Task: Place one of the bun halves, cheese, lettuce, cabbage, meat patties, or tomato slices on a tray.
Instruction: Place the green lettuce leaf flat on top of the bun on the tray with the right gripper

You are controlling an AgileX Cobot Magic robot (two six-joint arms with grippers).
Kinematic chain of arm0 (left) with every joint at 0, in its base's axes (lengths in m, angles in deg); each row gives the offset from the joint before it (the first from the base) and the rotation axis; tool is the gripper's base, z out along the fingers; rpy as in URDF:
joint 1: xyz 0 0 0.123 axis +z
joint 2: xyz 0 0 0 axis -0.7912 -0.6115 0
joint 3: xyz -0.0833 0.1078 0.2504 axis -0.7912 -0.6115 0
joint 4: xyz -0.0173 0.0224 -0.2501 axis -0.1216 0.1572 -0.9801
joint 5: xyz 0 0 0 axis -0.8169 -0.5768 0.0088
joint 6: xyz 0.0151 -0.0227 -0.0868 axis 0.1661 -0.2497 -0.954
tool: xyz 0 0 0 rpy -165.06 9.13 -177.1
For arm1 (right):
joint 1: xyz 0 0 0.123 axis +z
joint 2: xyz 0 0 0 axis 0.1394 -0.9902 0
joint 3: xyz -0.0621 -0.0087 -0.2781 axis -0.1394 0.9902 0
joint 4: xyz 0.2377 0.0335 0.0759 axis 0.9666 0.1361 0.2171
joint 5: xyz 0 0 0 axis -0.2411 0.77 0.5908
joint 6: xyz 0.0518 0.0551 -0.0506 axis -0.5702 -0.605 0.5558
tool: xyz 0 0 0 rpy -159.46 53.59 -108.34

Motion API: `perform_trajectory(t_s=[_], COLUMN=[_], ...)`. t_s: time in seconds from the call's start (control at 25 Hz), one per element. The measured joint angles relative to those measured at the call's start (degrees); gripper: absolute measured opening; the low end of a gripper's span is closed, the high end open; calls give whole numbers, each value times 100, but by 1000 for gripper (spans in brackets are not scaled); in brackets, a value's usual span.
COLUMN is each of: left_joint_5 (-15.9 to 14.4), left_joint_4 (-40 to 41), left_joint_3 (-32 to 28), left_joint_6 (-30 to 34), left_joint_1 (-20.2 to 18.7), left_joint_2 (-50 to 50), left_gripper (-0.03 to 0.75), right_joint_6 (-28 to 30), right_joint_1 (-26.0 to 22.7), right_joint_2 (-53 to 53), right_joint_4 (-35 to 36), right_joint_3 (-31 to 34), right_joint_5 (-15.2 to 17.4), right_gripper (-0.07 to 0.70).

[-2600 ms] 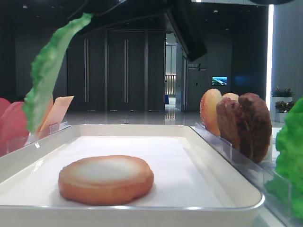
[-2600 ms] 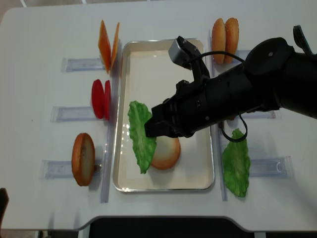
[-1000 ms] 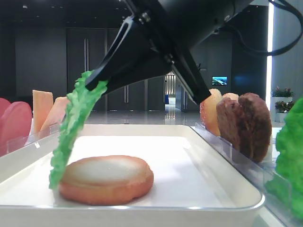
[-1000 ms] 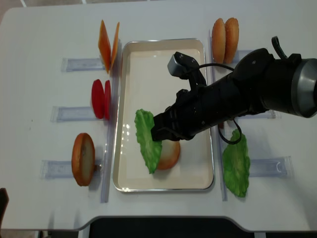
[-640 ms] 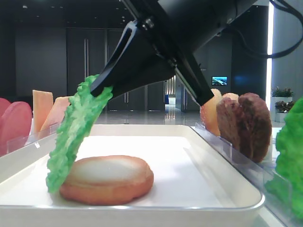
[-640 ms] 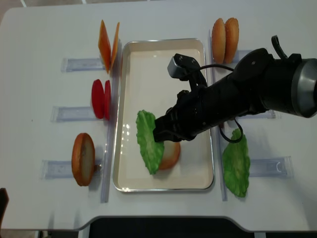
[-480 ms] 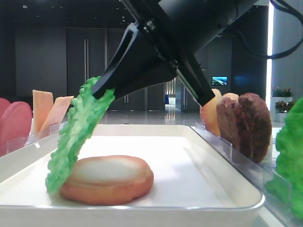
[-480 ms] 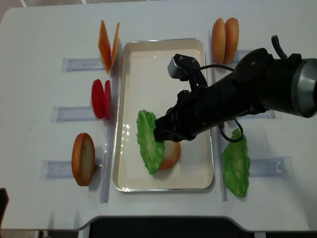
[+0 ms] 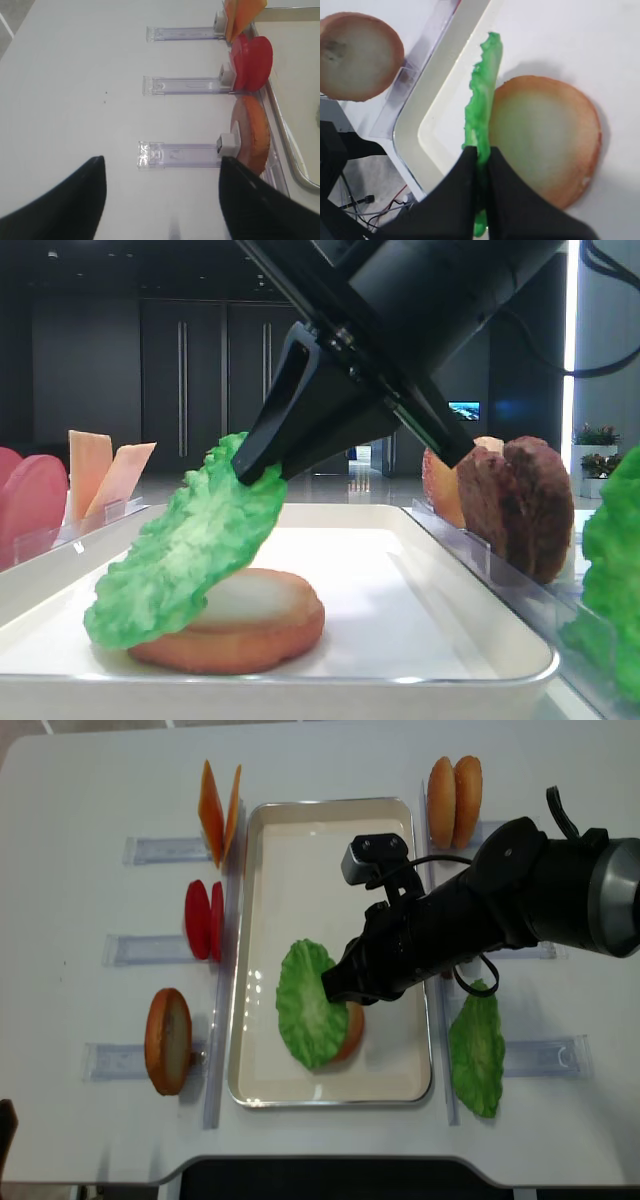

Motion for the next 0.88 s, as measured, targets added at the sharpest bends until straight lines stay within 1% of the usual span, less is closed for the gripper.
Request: perform_trajectory(t_s=[0.44,0.64,0.8,0.88], left_joint_5=[0,0,0,0], left_joint_4=[0,0,0,0], left_joint_3=[0,0,0,0], left_joint_6=[0,0,0,0], left_joint_1=[0,0,0,0], left_joint_2=[0,0,0,0], left_gripper=[535,535,535,535], right_joint_6=[-67,-516,-605,-612], right_joint_1=[0,0,0,0], right_joint_2=[0,0,0,0], right_joint_4=[-626,-1258,-1389,-1413], right_joint_3=[0,0,0,0], right_joint_5=[-115,-216,-240,-294], right_gripper=[11,11,18,48])
